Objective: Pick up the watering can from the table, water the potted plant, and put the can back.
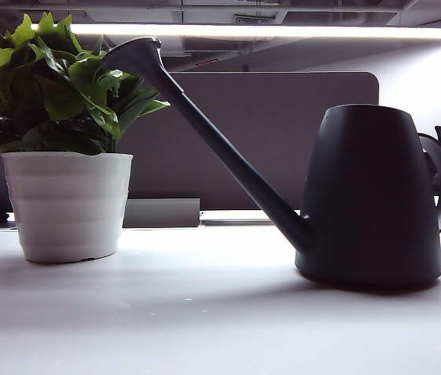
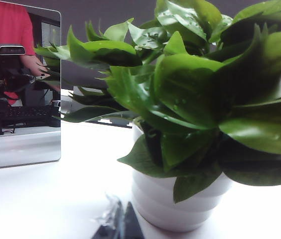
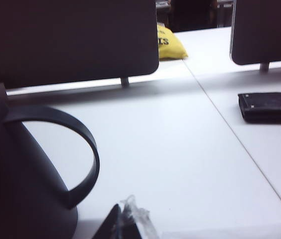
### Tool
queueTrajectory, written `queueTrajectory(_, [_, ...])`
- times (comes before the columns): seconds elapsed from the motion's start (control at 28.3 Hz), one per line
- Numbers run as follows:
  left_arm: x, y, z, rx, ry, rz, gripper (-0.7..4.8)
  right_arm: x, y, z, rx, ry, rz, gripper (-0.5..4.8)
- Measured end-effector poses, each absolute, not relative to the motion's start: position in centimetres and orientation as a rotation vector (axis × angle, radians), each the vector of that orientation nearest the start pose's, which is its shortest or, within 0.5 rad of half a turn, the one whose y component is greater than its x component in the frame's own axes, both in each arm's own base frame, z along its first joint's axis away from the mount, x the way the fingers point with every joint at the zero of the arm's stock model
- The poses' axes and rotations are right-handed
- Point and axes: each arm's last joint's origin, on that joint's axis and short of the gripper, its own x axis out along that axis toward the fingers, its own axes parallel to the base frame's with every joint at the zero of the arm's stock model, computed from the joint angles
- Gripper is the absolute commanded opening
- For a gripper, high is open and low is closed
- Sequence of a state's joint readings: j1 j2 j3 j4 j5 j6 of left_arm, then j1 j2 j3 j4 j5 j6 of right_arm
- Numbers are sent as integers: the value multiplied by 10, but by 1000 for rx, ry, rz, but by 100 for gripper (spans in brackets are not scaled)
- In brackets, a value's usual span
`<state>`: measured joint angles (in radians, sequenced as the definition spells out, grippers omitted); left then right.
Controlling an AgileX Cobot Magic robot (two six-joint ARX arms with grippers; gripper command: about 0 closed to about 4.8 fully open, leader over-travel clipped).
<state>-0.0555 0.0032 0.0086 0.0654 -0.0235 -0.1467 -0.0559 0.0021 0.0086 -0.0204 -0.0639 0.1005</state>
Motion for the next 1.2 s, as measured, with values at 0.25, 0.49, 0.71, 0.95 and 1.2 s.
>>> queueTrajectory(0.25, [97, -5, 172, -115, -68, -36, -6, 97, -4, 162, 102, 33, -9, 8])
queueTrajectory(0.49, [97, -5, 170, -110, -44, -38, -6, 97, -4, 163, 102, 31, -9, 146])
queueTrajectory(0.71, [92, -7, 191, -150, -80, -137, -6, 89, -3, 197, 96, -62, 13, 419])
queueTrajectory(0.95, [73, -9, 239, -152, -158, -226, -6, 73, 0, 271, -56, -115, 85, 479])
queueTrajectory(1.2, [58, -11, 274, -147, -216, -335, -6, 96, 1, 316, -279, -26, 100, 479])
